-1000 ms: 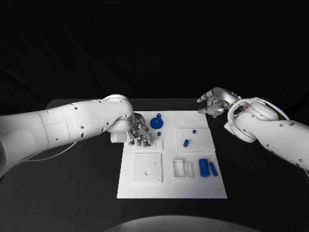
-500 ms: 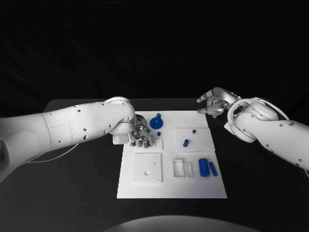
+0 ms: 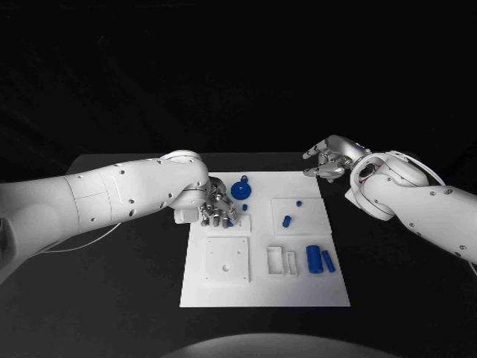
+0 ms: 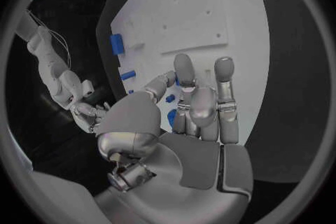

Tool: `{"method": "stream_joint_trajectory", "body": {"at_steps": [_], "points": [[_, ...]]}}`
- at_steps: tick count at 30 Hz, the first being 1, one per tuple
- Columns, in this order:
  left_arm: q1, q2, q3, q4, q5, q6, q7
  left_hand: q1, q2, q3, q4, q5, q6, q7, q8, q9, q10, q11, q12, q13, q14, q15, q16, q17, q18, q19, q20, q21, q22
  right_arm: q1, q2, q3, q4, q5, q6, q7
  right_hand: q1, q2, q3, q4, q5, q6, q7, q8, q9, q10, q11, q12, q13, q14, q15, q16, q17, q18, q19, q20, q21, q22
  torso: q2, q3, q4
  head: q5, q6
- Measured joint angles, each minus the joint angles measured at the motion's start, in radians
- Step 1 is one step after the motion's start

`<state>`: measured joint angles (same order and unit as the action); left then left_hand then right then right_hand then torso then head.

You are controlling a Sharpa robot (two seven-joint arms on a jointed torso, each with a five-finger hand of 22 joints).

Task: Assemble the parts on the task board

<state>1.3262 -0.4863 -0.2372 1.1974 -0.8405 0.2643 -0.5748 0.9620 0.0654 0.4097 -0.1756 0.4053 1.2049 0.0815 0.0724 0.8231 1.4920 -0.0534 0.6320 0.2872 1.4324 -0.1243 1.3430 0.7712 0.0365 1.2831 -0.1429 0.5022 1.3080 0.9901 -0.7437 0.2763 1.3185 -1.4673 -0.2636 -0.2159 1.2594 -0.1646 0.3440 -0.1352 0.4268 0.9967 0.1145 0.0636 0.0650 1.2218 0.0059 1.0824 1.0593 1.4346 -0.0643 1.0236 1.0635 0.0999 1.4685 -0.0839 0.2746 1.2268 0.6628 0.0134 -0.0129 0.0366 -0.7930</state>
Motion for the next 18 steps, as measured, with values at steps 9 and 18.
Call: {"method": "stream_joint_trajectory", "body": {"at_steps": [9,18], "points": [[-0.001,-0.005,0.0,0.002,-0.001,-0.003,0.0,0.06,-0.055,-0.104,0.083,-0.089,0.093,-0.066,-0.004,-0.015,-0.003,-0.003,0.0,-0.002,-0.006,-0.005,-0.004,-0.009,0.002,0.0,0.0,-0.011,0.0,0.0,-0.002,0.0,0.0,0.0,0.0,0.0,0.0,0.0,0.0,0.0,0.0,-0.001,0.001,0.0,0.0,-0.001,-0.001,0.0,0.0,0.0,0.0,0.0,0.0,0.0,0.0,0.0,0.0,0.0,0.0,-0.001,0.0006,-0.003,0.0],[-0.006,-0.018,-0.003,0.009,-0.021,-0.027,-0.001,0.071,-0.108,-0.274,0.193,-0.163,0.16,-0.127,-0.004,-0.022,-0.025,-0.025,0.0,-0.004,-0.009,-0.009,-0.008,-0.013,0.002,0.006,-0.005,-0.016,0.0,0.0,-0.004,0.0,-0.002,0.0,0.0,0.0,0.0,0.0,0.0,0.0,0.0,-0.001,0.001,0.0,0.0,-0.001,-0.001,0.0,-0.002,0.0,0.0,0.0,0.0,0.0,0.0,0.0,0.0,0.0,0.0,-0.0012,0.0012,-0.005,0.002]]}}
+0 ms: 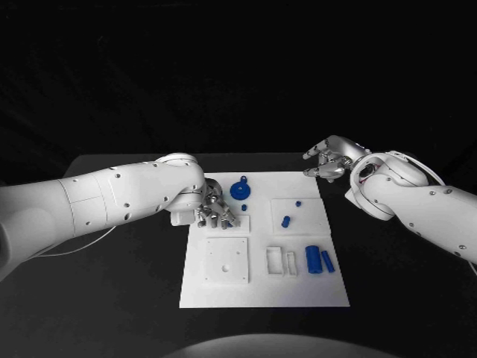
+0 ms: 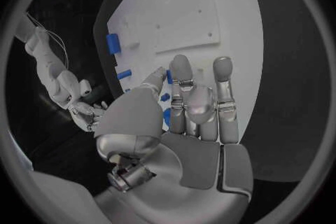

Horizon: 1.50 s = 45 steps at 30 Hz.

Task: Assemble the parts on the task board

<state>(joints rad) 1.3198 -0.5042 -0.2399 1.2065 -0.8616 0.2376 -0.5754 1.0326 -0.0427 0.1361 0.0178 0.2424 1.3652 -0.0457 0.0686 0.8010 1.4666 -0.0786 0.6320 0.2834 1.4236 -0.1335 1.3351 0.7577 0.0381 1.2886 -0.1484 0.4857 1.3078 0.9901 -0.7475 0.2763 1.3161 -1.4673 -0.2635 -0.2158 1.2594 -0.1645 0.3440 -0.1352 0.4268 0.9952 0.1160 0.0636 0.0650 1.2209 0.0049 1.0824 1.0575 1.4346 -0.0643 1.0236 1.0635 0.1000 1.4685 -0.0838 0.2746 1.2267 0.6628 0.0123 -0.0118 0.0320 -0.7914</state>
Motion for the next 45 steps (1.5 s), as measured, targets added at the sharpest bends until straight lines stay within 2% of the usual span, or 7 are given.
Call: {"method": "stream_joint_trajectory", "body": {"at_steps": [6,15,17,29,30,36,45], "points": [[0.0,-0.01,0.0,0.006,-0.011,-0.017,0.0,0.028,-0.034,0.004,0.087,-0.044,0.004,0.004,0.0,-0.001,0.0,0.0,0.0,-0.001,0.0,0.0,0.0,-0.001,0.0,0.0,0.0,-0.004,0.0,0.0,0.0,0.0,-0.001,0.0,0.0,0.0,0.0,0.0,0.0,0.0,0.0,0.0,0.0,0.0,0.0,0.0,0.0,0.0,0.0,0.0,0.0,0.0,0.0,0.0,0.0,0.0,0.0,0.0,0.0,0.0,-0.0001,0.0,0.001],[0.001,-0.031,0.003,0.023,-0.018,-0.033,0.0,0.032,-0.06,0.013,0.135,-0.077,0.007,0.001,0.0,0.004,0.0,0.0,0.0,-0.001,0.0,0.0,0.0,0.002,0.0,0.002,-0.002,-0.004,0.0,-0.001,-0.002,0.0,-0.003,0.0,0.0,0.0,0.0,0.0,0.0,0.0,0.0,0.0,0.0,0.0,0.0,0.0,0.0,0.0,0.0,0.0,0.0,0.0,0.0,0.0,0.0,0.0,0.0,0.0,0.0,0.0,-0.0005,-0.001,0.003],[0.005,-0.039,0.01,0.031,-0.015,-0.036,0.0,0.031,-0.079,0.014,0.156,-0.093,0.01,0.004,0.0,0.004,0.0,0.0,0.0,-0.001,0.0,0.0,0.0,0.002,0.0,0.004,-0.004,-0.004,0.0,-0.001,-0.002,0.0,-0.004,0.0,0.0,0.0,0.0,0.0,0.0,0.0,0.0,0.0,0.0,0.0,0.0,0.0,0.0,0.0,0.0,0.0,0.0,0.0,0.0,0.0,0.0,0.0,0.0,0.0,0.0,0.0,-0.0005,-0.001,0.005],[0.039,-0.066,0.078,0.042,0.038,-0.039,-0.002,0.032,-0.08,0.017,0.184,-0.127,0.01,0.004,0.0,0.007,0.0,0.0,0.0,-0.005,0.0,0.0,-0.007,-0.003,0.0,0.003,-0.003,-0.004,0.0,-0.002,-0.002,0.0,-0.011,0.0,0.0,0.0,0.0,0.0,0.0,0.0,0.0,-0.002,0.002,0.0,0.0,0.0,0.0,0.0,0.0,0.0,0.0,0.0,0.0,0.0,0.0,0.0,0.0,0.0,0.0,0.0006,0.0,0.001,0.014],[0.043,-0.067,0.081,0.037,0.042,-0.038,-0.002,0.032,-0.08,0.014,0.177,-0.124,0.01,0.004,0.0,0.007,0.0,0.0,0.0,-0.006,0.0,0.0,-0.007,-0.005,0.0,0.003,-0.004,-0.004,0.0,-0.002,-0.002,0.0,-0.011,0.0,0.0,0.0,0.0,0.0,0.0,0.0,0.0,-0.002,0.002,0.0,0.0,0.0,0.0,0.0,0.0,0.0,0.0,0.0,0.0,0.0,0.0,0.0,0.0,0.0,0.0,0.0006,0.0,0.001,0.015],[0.066,-0.054,0.089,-0.045,0.059,-0.023,0.0,0.048,-0.032,-0.008,0.075,0.024,-0.024,0.01,0.0,-0.009,0.0,0.0,-0.013,-0.011,0.0,0.0,-0.008,-0.013,0.0,0.003,-0.003,-0.01,0.0,-0.002,-0.001,0.0,-0.014,0.0,-0.001,0.0,0.0,0.0,0.0,0.0,0.004,-0.002,0.002,0.0,0.0,0.0,0.0,0.0,0.0,0.0,0.0,0.0,0.0,0.0,0.0,0.0,0.0,0.0,0.0,0.0006,-0.001,0.004,0.023],[0.074,0.004,0.091,-0.187,0.049,0.003,0.015,0.04,-0.015,-0.018,0.041,0.036,-0.053,0.018,0.0,-0.062,0.0,0.0,-0.03,-0.011,-0.007,0.0,-0.019,-0.033,0.0,0.0,0.0,-0.011,0.0,-0.002,0.003,0.001,-0.017,0.0,-0.001,0.0,0.0,0.0,0.0,0.0,0.004,-0.002,0.002,0.0,0.0,0.0,0.0,0.0,0.0,0.0,0.0,0.0,0.0,0.0,0.0,0.0,0.0,-0.001,0.002,-0.0004,-0.0018,0.003,0.031]]}}
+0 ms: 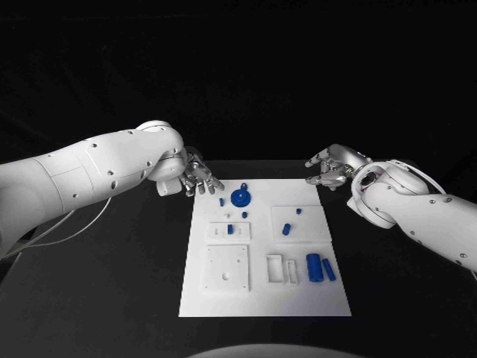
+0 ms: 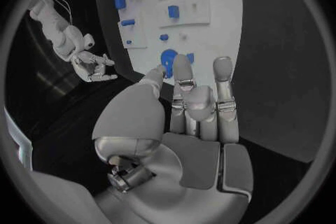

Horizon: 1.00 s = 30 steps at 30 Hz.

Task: Assemble the parts on the task board

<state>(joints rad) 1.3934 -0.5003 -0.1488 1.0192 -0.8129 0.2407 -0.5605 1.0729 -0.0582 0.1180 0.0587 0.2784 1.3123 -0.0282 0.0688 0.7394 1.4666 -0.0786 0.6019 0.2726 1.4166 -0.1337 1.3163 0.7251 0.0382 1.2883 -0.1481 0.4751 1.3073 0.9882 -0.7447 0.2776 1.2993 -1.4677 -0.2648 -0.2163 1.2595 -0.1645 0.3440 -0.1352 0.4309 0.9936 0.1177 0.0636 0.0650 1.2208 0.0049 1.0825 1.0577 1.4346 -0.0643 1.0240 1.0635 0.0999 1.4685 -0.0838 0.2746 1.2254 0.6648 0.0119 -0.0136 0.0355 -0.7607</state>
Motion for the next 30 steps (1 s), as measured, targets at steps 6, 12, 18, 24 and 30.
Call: {"method": "stream_joint_trajectory", "body": {"at_steps": [6,12,18,24,30], "points": [[0.0,0.048,-0.013,-0.077,-0.024,0.014,0.013,-0.005,0.006,-0.001,-0.001,0.012,-0.019,0.008,0.0,-0.006,0.0,0.0,-0.026,0.016,-0.009,0.002,-0.012,-0.022,0.0,-0.003,0.003,-0.007,0.0,0.0,0.003,0.003,0.001,-0.001,0.0,0.0,0.0,0.0,0.0,0.0,0.007,0.002,-0.002,0.0,0.0,0.0,0.0,0.0,0.0,0.0,0.0,0.0,-0.001,0.0,0.0,0.0,0.0,-0.001,0.002,0.0003,-0.0023,0.003,0.003],[-0.009,0.082,-0.028,-0.143,-0.046,0.021,0.03,-0.005,0.006,-0.004,0.001,0.0,-0.055,0.019,0.0,-0.021,0.0,0.007,-0.092,0.047,-0.047,0.004,-0.052,-0.097,-0.016,-0.013,0.001,-0.024,0.001,0.0,0.005,0.005,0.002,-0.001,-0.001,0.0,0.0,0.0,0.0,0.0,0.007,0.004,-0.004,0.0,0.0,0.0,0.0,0.0,-0.001,0.0,0.0,0.0,-0.001,0.0,0.0,0.0,0.0,-0.001,0.007,0.0014,-0.0066,0.005,0.005],[-0.022,0.1,-0.045,-0.179,-0.06,0.023,0.046,-0.007,-0.008,0.002,0.035,-0.004,-0.078,0.031,0.0,-0.07,0.0,0.014,-0.17,0.146,-0.056,0.006,-0.072,-0.18,-0.016,-0.013,0.001,-0.04,0.001,0.0,0.005,0.008,0.004,-0.002,-0.001,0.0,0.0,0.0,0.0,0.0,0.007,0.004,-0.003,0.0,0.0,0.0,0.0,0.0,-0.001,0.0,0.0,0.0,-0.001,0.0,0.0,0.0,0.0,-0.002,0.012,0.0028,-0.0111,0.007,0.008],[-0.031,0.106,-0.056,-0.199,-0.065,0.023,0.06,-0.002,-0.013,0.003,0.037,-0.004,-0.091,0.029,0.0,-0.043,0.0,0.014,-0.196,0.251,-0.063,0.005,-0.047,-0.192,-0.016,-0.013,0.001,-0.04,0.001,0.0,0.005,0.011,0.005,-0.002,-0.001,0.0,0.0,0.0,0.0,0.0,0.012,0.003,-0.003,0.0,0.0,0.001,0.0,0.0,-0.001,0.0,0.0,0.0,-0.001,0.0,0.0,0.0,0.0,-0.002,0.014,0.0031,-0.0128,0.008,0.009],[-0.035,0.108,-0.06,-0.207,-0.061,0.023,0.072,0.002,-0.017,0.006,0.039,-0.004,-0.099,0.031,0.0,-0.011,0.0,0.014,-0.221,0.319,-0.063,0.005,-0.031,-0.191,-0.016,-0.013,0.001,-0.04,0.001,0.0,0.006,0.013,0.006,-0.003,-0.001,0.0,0.0,0.0,0.0,0.0,0.014,0.003,-0.003,0.0,0.0,0.002,0.002,0.0,-0.001,0.0,0.0,0.0,-0.001,0.0,0.0,0.0,0.0,-0.002,0.014,0.0029,-0.0128,0.007,0.009]]}}
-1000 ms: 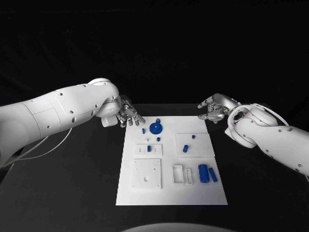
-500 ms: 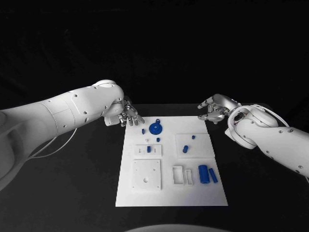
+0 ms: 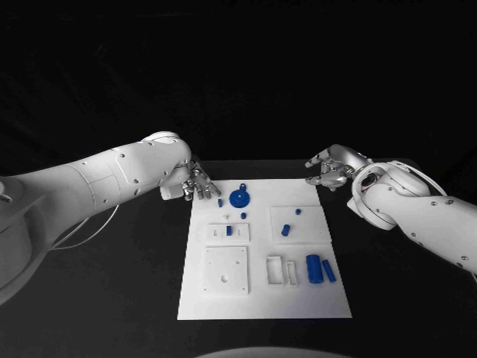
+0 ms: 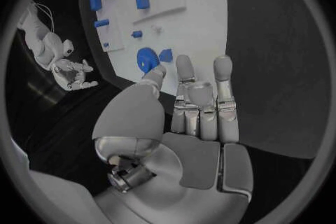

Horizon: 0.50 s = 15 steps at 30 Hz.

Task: Assemble the parts on the task board

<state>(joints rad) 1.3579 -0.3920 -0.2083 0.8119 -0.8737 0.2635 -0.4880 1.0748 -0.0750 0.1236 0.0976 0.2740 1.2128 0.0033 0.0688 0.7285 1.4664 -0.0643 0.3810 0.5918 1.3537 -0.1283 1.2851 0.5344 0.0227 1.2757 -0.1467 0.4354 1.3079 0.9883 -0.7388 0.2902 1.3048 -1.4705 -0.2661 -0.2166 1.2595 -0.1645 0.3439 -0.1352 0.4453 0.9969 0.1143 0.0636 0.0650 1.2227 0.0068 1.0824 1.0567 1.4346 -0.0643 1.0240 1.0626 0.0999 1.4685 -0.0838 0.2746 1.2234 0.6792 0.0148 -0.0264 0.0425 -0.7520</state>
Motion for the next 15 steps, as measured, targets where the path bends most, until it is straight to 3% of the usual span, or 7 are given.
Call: {"method": "stream_joint_trajectory", "body": {"at_steps": [10,15], "points": [[-0.003,0.006,-0.001,-0.011,0.027,0.004,0.017,0.0,0.0,-0.002,0.002,-0.005,0.0,0.0,0.0,0.011,0.0,0.0,0.0,0.014,0.0,0.0,0.005,0.0,0.0,0.0,0.0,0.0,0.0,0.0,0.002,0.001,0.0,-0.001,0.0,0.0,0.0,0.0,0.0,0.0,0.0,0.0,0.0,0.0,0.0,0.0,0.0,0.0,0.0,0.0,0.0,0.0,0.0,0.0,0.0,0.0,0.0,0.0,0.0,-0.0001,0.0003,-0.002,-0.002],[-0.004,0.008,-0.001,-0.014,0.042,0.008,0.022,-0.011,-0.011,0.002,0.025,-0.058,0.0,0.0,0.0,0.011,-0.002,0.002,-0.005,0.018,-0.003,0.003,0.005,-0.002,0.0,0.0,0.0,0.0,0.0,0.0,0.002,0.001,-0.001,-0.001,0.0,0.0,0.0,0.0,0.0,0.0,0.0,-0.001,0.001,0.0,0.0,-0.002,-0.002,0.0,0.0,0.0,0.0,0.0,0.0,0.0,0.0,0.0,0.0,0.0,0.0,-0.0001,0.0006,-0.004,-0.004]]}}
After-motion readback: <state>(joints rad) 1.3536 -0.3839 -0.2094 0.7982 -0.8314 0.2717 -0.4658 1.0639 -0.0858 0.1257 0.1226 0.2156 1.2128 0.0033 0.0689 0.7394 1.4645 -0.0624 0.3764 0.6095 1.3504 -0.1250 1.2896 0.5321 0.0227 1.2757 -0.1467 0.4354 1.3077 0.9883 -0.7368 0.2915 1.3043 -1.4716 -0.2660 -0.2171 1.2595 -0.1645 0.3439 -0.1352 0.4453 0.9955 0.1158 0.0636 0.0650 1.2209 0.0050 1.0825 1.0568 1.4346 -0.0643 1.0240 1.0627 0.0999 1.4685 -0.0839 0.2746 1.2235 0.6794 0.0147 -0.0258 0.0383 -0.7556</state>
